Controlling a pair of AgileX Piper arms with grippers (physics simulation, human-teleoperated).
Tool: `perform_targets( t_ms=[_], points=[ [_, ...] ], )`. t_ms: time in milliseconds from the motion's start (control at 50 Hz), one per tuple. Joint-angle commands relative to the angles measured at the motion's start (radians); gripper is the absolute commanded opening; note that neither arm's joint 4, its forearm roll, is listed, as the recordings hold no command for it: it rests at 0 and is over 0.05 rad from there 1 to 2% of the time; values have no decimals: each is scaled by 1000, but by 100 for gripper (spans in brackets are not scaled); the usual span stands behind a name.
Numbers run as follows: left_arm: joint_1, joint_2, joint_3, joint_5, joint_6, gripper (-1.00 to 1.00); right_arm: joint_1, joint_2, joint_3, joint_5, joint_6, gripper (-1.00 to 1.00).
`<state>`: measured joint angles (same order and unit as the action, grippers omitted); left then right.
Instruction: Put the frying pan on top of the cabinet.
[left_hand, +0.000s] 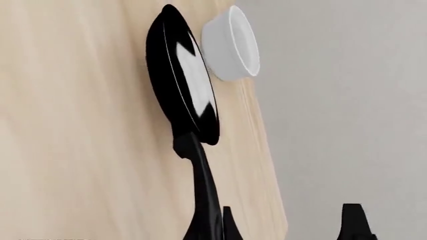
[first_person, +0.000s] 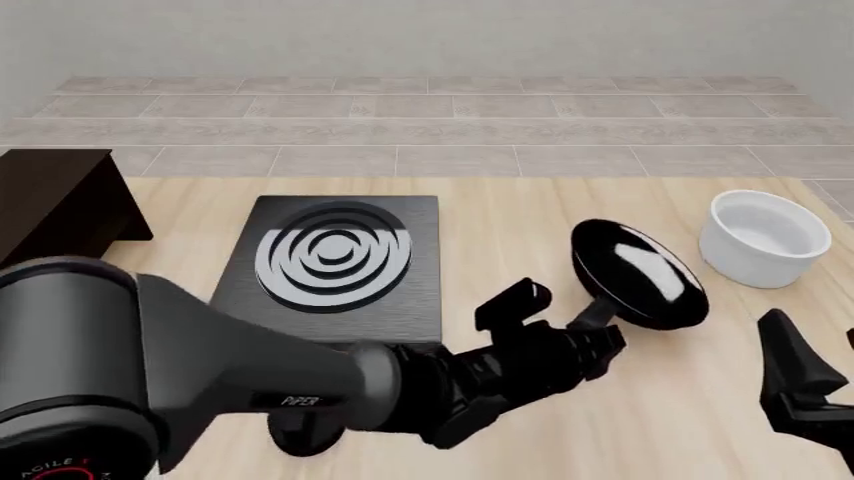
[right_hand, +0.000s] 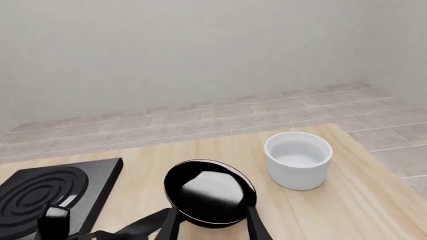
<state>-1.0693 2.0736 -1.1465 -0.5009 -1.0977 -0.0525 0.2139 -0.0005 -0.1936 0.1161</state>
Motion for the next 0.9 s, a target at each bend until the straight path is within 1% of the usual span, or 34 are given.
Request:
perform_targets(
  t_ms=[20,40,340,500,580,600,720,900],
  points=[
    [35,-117,17,30,48,-100,5,2,0,-1,-7,100],
    [40,-127,16,37,60,-100,6,2,0,-1,-9,100],
    [54,-205,55,49,79,-100,11,-5,0,5,-19,100],
    [82,-261,66,73,107,-100,12,-15,0,15,-20,100],
    [107,-284,64,93,121,-100,13,-17,0,17,-23,100],
    [118,-310,68,103,138,-100,14,-17,0,17,-23,100],
    [150,-363,72,132,170,-100,14,-21,0,20,-24,100],
    [196,-467,93,168,204,-100,16,-23,-1,22,-25,100]
  ],
)
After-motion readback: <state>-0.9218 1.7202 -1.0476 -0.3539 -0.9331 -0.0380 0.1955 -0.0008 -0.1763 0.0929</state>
